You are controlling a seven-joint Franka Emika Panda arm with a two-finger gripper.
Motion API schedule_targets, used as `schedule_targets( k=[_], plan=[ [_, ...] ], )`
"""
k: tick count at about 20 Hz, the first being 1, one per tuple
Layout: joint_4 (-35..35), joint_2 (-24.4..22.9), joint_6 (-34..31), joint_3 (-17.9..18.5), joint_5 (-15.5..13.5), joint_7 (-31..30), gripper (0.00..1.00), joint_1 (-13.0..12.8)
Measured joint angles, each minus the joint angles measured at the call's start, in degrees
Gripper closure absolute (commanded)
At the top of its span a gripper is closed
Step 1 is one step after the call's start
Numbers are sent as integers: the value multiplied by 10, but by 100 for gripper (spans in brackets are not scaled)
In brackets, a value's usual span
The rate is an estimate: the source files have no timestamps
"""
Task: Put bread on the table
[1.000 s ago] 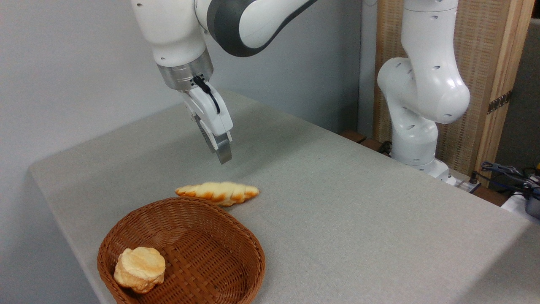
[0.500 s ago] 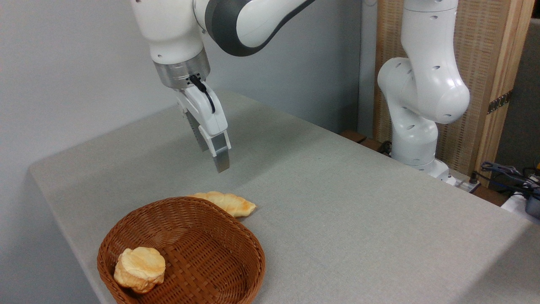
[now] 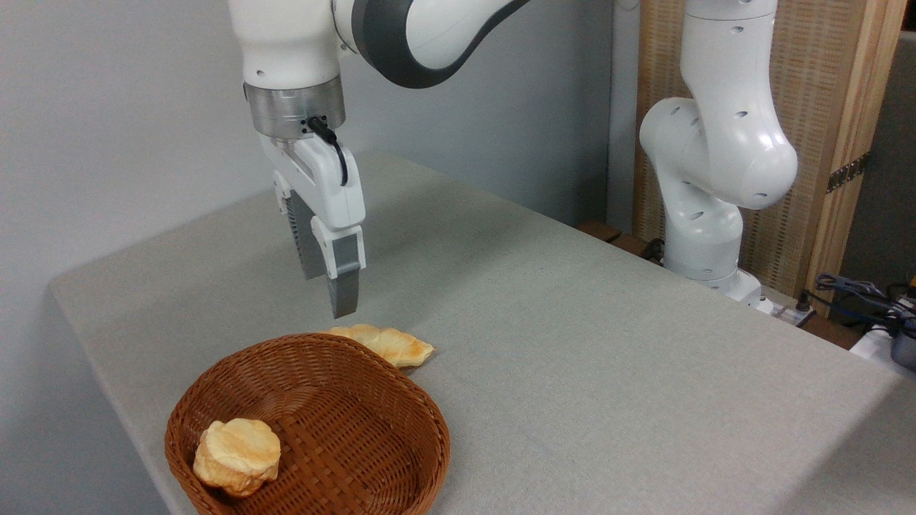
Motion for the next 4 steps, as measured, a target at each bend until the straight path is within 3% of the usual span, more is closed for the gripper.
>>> schedule_targets(
  k=[4],
  plan=[
    [0,0,16,9,0,-29,0,7]
  ],
)
